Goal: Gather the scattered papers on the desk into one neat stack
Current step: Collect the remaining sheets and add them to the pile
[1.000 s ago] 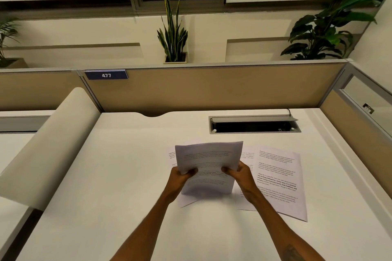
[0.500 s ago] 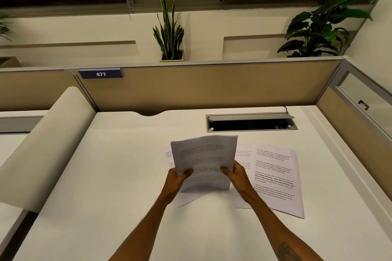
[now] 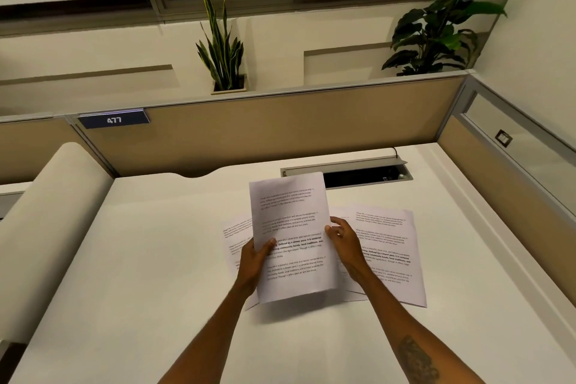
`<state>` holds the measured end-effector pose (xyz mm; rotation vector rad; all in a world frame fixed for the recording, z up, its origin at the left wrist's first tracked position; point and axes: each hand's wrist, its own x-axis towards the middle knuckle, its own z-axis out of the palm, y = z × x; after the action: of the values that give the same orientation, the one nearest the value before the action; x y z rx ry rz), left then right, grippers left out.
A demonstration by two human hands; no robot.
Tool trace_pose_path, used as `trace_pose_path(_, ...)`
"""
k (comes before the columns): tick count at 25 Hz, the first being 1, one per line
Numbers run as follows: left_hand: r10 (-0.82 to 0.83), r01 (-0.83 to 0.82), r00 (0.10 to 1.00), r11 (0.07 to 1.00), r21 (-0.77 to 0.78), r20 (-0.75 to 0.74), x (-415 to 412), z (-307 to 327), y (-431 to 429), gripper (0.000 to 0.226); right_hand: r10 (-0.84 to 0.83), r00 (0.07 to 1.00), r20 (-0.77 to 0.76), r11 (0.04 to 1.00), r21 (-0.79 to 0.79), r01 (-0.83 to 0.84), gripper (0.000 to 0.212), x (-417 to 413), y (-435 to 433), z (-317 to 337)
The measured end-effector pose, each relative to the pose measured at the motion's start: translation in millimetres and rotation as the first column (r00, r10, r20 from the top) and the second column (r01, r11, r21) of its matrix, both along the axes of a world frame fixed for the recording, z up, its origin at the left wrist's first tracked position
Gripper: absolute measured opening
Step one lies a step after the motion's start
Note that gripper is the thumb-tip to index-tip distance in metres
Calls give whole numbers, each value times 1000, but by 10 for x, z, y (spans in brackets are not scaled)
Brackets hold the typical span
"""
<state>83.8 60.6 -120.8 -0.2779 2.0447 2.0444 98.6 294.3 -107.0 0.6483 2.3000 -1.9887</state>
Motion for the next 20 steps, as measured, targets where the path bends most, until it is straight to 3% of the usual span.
trace_pose_path(4, -28, 28, 1000, 999, -26, 7, -2, -75, 197, 31, -337, 939, 74, 918, 246, 311, 44, 185, 568, -226)
trace_pose_path(8, -45, 46, 999, 996, -70, 16, 9, -148, 354, 30, -529, 811, 251, 801, 463, 379, 60, 424, 1167, -440)
trace_pose_path(10, -56, 56, 998, 994, -91, 9, 21, -179, 407, 27, -545, 770, 333, 790, 513, 337, 69, 501, 1346, -493)
trace_pose_path(13, -59, 59, 998, 991, -119, 9, 38, -202, 452, 24, -479, 790, 382, 800, 560, 215, 74, 492, 1434, -558)
trace_pose_path(17, -62, 63, 998, 984, -169, 16, 29, -216, 435, 24, -431, 784, 447, 833, 531, 155, 72, 375, 1473, -561)
trace_pose_path(20, -55, 59, 998, 980, -190, 24, 12, -206, 415, 25, -420, 793, 442, 851, 494, 176, 58, 338, 1525, -565)
